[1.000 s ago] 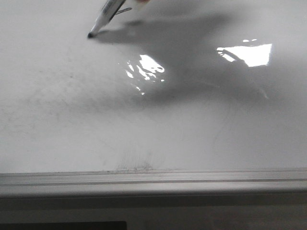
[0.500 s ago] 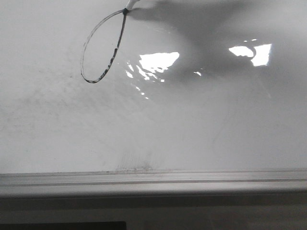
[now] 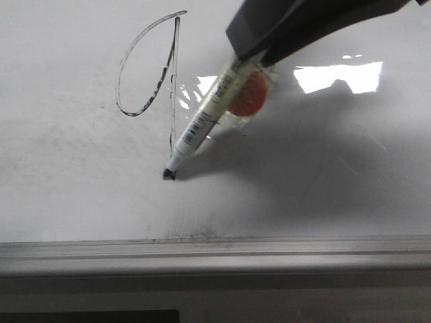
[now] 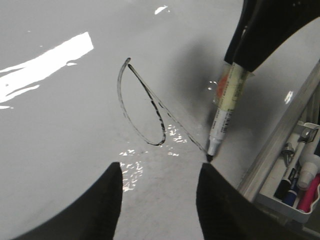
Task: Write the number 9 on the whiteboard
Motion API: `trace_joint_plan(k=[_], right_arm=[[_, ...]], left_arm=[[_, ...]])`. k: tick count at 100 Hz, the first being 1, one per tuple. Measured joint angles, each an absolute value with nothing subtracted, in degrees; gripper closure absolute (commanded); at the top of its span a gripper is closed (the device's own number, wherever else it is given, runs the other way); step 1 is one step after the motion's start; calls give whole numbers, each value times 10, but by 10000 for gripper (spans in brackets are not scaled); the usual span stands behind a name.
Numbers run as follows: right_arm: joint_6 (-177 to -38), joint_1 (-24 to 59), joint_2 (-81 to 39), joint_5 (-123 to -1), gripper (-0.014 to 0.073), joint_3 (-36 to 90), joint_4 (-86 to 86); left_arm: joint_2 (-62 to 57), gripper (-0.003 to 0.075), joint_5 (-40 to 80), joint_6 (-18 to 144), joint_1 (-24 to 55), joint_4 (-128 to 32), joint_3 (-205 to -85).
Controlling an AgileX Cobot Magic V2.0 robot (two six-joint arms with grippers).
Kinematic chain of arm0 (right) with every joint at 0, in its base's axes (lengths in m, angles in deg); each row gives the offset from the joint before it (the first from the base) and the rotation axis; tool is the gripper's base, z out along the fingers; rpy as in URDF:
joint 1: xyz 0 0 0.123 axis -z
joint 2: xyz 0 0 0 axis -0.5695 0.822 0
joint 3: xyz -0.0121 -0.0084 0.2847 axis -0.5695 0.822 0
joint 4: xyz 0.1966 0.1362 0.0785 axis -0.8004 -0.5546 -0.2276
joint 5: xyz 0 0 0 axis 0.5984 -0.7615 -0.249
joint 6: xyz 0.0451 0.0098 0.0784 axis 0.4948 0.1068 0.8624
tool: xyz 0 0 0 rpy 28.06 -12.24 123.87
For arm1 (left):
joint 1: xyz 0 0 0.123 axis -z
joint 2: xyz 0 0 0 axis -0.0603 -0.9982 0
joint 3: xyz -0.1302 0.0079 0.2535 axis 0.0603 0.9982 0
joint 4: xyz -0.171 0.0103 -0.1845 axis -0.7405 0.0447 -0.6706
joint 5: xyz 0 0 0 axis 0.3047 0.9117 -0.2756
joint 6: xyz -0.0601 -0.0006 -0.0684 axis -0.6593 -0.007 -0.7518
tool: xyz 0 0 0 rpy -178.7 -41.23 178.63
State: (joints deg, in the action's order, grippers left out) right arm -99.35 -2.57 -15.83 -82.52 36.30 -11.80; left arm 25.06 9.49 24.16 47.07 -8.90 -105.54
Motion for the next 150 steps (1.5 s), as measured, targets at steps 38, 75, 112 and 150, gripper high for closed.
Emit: trace_joint_plan(k=[38,75,112,150], right_arm=[[-968,-111,-134,-775,636,354,-133],[-968,-118,-131,-771,636,352,-151],[-968,-118,-131,-769,174,352,-156],[-968,-118,-131,-764,176,351,-157]], left_arm=[[79,399,-32,242,535,-83,-1068],[11,582,-44,242,543,-83,-1087],[10,741,-41,244,545,-130,-1087],[16,741,-38,242,464,-475,-1088]])
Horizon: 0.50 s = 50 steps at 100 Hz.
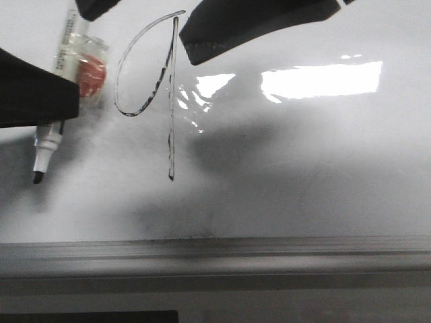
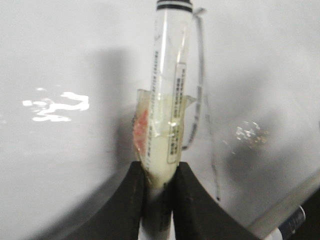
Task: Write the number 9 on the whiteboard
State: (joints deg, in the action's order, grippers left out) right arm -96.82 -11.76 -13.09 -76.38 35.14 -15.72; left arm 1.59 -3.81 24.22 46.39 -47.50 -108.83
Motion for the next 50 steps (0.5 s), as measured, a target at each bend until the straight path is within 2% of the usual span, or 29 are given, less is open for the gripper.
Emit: trace_joint_plan(k=[12,50], right_arm=[[-968,-118,-131,-766,176,351,-157],[-968,-118,-131,-776,176,351,-160]], left_arm=[[14,741,-38,242,440,-508,-1088],[13,736,-29,242,439,-531,-1090]])
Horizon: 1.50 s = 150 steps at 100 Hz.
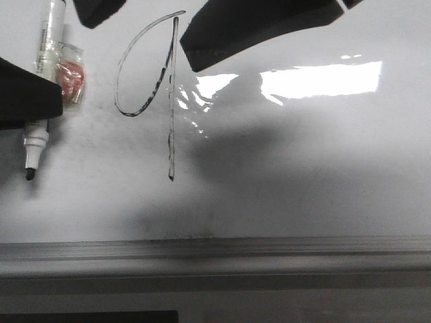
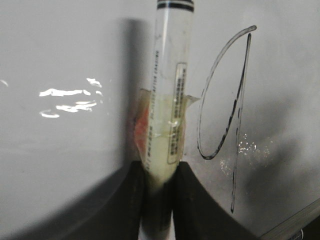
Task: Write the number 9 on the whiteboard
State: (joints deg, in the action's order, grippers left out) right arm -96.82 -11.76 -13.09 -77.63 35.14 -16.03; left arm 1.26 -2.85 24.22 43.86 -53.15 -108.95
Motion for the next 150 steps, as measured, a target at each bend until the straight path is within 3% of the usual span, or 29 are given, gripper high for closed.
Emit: trace_joint_plan(k=[9,24,33,40,52,62,77,115,150], right_arm=[[-968,-118,-131,-780,176,351,-160],[-968,-118,-131,-780,189,351,-160],[-968,-118,-131,-779,275,351,-160],[-968,-118,-131,-774,406,351,-152],[-969,-118,-144,-752,659,362,-139],[-969,-118,-175,-723,657,390,-121],[-969,-118,-254,-660,657,464,-73],[-972,-118,-503,-458,657,731,-15],[-973,-118,-591,-443,657,829,-14]], left_arm=[[13,666,-28,242,439,-532,-1090],[13,383,-20,240,437,-535,-1088],[22,280,-15,239,437,-535,-1088],[35,263,-13,238,437,-535,-1088],[68,267,-10,237,436,-537,-1087],[112,346,-4,237,436,-525,-1086],[194,743,26,239,436,-459,-1085],[356,741,47,243,436,-396,-975],[374,741,52,243,436,-408,-922]])
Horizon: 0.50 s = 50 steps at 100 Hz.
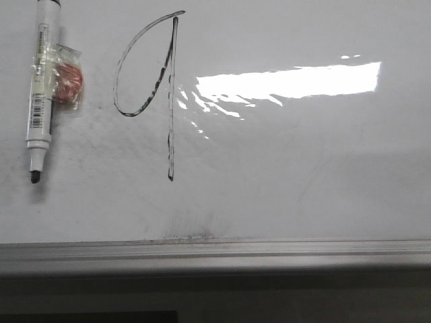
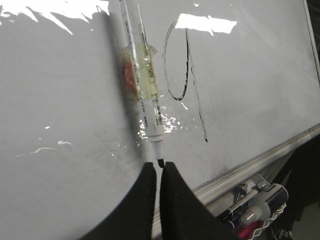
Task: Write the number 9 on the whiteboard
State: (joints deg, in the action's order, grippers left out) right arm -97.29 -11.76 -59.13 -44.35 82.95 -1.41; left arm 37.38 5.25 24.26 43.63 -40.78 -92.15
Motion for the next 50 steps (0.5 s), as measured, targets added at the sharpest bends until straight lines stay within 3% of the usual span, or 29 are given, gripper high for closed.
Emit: trace_joint_plan(k=[50], right_arm=[[-973,-118,-591,-446,657,830,-14]], left_arm=[[374,741,60,243,432,-400,-915]])
